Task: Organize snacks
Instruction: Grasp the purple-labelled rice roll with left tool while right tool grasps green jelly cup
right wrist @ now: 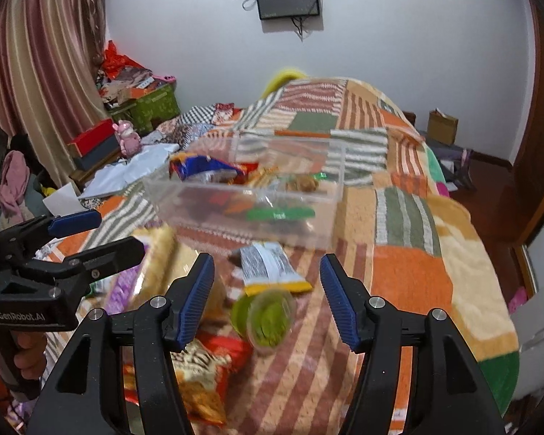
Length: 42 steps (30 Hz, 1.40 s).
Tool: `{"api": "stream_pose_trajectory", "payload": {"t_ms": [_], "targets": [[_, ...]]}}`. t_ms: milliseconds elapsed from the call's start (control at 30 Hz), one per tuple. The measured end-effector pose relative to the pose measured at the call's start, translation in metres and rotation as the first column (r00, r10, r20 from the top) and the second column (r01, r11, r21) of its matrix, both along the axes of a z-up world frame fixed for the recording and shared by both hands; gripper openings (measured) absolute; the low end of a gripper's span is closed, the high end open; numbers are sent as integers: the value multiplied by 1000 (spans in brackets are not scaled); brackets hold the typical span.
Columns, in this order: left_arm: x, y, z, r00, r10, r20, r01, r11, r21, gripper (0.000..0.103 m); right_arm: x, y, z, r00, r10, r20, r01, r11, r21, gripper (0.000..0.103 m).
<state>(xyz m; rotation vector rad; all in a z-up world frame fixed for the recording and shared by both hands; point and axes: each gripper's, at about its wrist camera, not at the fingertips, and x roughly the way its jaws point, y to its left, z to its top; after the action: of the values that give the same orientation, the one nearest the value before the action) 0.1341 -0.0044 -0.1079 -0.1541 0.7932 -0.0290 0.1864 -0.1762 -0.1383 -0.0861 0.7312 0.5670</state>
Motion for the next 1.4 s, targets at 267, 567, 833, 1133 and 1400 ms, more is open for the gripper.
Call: {"api": "stream_pose_trajectory", "payload": {"t_ms": [267, 567, 833, 1133, 1400], "targets": [[2, -10, -26, 999, -6, -46, 6, 1000, 1, 86, 7, -3, -16, 998, -8, -64, 7, 1000, -12, 57], [-4, -12, -28, 998, -67, -19, 67, 997, -38, 63, 11, 0, -39, 995, -4, -103, 2, 1000, -20, 57], [-7, -5, -28, 998, -69, -8, 68, 995, -67, 52, 17, 7, -46, 991, 16, -130, -17, 1000, -5, 57], [-10, 5, -27, 999, -50, 2, 50, 996, -70, 47, 20, 23, -57, 989, 34, -146, -42, 998, -51, 57], [-11, 13, -21, 999, -34, 19, 35, 997, -66, 45, 17, 19, -57, 988, 39, -147, -43, 999, -27, 56]]}}
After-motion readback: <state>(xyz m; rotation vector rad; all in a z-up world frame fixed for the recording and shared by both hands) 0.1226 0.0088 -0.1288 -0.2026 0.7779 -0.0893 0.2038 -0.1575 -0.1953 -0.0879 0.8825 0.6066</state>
